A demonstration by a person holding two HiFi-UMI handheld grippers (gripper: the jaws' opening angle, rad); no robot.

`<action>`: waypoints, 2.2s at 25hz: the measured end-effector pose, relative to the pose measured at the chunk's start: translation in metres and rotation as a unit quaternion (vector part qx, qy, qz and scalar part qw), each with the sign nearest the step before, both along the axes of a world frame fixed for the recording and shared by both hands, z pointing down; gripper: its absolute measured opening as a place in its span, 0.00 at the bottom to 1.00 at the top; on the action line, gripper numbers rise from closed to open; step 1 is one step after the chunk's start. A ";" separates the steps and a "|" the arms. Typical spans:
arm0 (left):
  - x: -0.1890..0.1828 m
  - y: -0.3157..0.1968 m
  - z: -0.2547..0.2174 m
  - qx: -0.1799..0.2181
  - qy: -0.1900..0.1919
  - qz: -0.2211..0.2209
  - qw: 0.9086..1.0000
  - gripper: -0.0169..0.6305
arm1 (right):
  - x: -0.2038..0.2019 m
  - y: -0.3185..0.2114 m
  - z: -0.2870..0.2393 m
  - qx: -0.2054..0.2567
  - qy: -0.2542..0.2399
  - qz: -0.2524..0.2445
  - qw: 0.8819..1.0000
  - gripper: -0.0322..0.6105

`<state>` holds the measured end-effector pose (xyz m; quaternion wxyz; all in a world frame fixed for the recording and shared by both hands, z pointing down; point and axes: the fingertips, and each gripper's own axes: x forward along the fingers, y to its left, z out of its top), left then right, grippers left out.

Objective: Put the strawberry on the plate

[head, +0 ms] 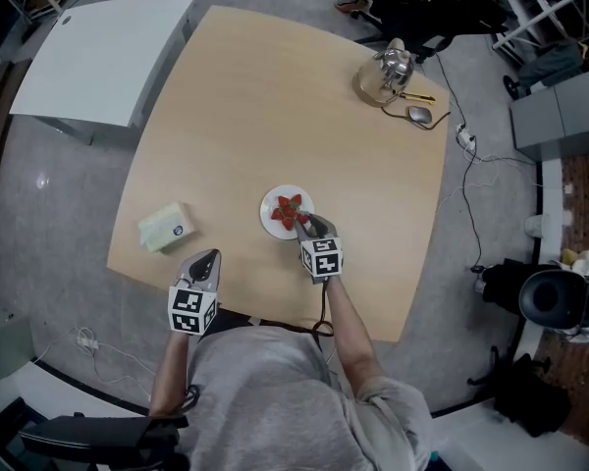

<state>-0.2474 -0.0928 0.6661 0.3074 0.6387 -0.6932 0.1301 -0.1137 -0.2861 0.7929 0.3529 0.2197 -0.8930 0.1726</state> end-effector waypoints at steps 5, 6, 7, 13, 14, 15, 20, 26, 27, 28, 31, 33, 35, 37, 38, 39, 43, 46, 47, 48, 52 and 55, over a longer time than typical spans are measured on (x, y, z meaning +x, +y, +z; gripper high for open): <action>-0.001 0.003 -0.001 0.001 -0.001 -0.002 1.000 0.06 | 0.002 0.001 0.000 -0.007 -0.005 0.009 1.000 0.29; -0.001 0.004 -0.002 0.002 -0.001 -0.002 1.000 0.06 | 0.002 0.001 -0.001 -0.008 -0.007 0.008 1.000 0.30; -0.001 0.004 -0.003 0.002 -0.002 -0.002 1.000 0.06 | 0.001 0.001 -0.002 -0.009 -0.009 0.008 1.000 0.30; 0.001 0.005 -0.007 0.008 -0.005 0.000 1.000 0.06 | 0.002 0.003 -0.008 -0.013 -0.020 0.013 1.000 0.35; 0.001 0.005 -0.008 0.010 -0.006 0.001 1.000 0.06 | 0.002 0.003 -0.011 -0.010 -0.022 0.012 1.000 0.35; 0.001 0.005 -0.010 0.011 -0.006 0.002 1.000 0.06 | 0.001 0.002 -0.014 -0.008 -0.025 0.013 1.000 0.35; 0.005 0.003 -0.012 0.013 -0.008 0.011 1.000 0.06 | 0.005 0.002 -0.024 0.000 -0.034 0.020 0.999 0.36; 0.016 -0.006 -0.019 0.023 -0.011 0.038 0.999 0.06 | 0.017 0.006 -0.048 0.012 -0.057 0.038 0.998 0.36; 0.019 -0.009 -0.020 0.027 -0.011 0.045 0.999 0.06 | 0.021 0.006 -0.054 0.015 -0.062 0.044 0.997 0.35; 0.022 -0.012 -0.022 0.029 -0.012 0.052 0.998 0.06 | 0.025 0.005 -0.060 0.020 -0.068 0.051 0.996 0.35; 0.029 -0.020 -0.025 0.036 -0.013 0.071 0.997 0.06 | 0.036 0.003 -0.077 0.039 -0.082 0.070 0.993 0.33; 0.034 -0.025 -0.027 0.040 -0.013 0.084 0.996 0.06 | 0.044 0.003 -0.089 0.051 -0.091 0.083 0.991 0.32; 0.040 -0.030 -0.030 0.043 -0.013 0.098 0.994 0.06 | 0.053 0.002 -0.100 0.062 -0.099 0.097 0.988 0.29; 0.046 -0.036 -0.031 0.048 -0.014 0.111 0.993 0.06 | 0.064 0.001 -0.109 0.073 -0.105 0.111 0.986 0.27; 0.049 -0.039 -0.032 0.050 -0.014 0.117 0.992 0.06 | 0.069 0.001 -0.113 0.079 -0.107 0.116 0.984 0.25; 0.053 -0.042 -0.032 0.052 -0.014 0.123 0.991 0.06 | 0.075 0.001 -0.117 0.085 -0.108 0.121 0.983 0.24; 0.067 -0.050 -0.035 0.060 -0.014 0.149 0.987 0.06 | 0.097 0.003 -0.132 0.118 -0.108 0.144 0.977 0.18; 0.079 -0.056 -0.039 0.069 -0.013 0.167 0.984 0.06 | 0.116 0.005 -0.143 0.137 -0.114 0.169 0.969 0.14; 0.082 -0.057 -0.041 0.073 -0.013 0.172 0.982 0.06 | 0.123 0.006 -0.146 0.141 -0.116 0.177 0.967 0.13; 0.085 -0.058 -0.043 0.075 -0.014 0.176 0.981 0.06 | 0.128 0.007 -0.150 0.145 -0.118 0.185 0.965 0.12; 0.093 -0.059 -0.052 0.088 -0.018 0.192 0.977 0.06 | 0.148 0.015 -0.163 0.163 -0.127 0.212 0.955 0.09; 0.098 -0.062 -0.064 0.104 -0.020 0.200 0.974 0.06 | 0.160 0.022 -0.171 0.174 -0.133 0.228 0.949 0.06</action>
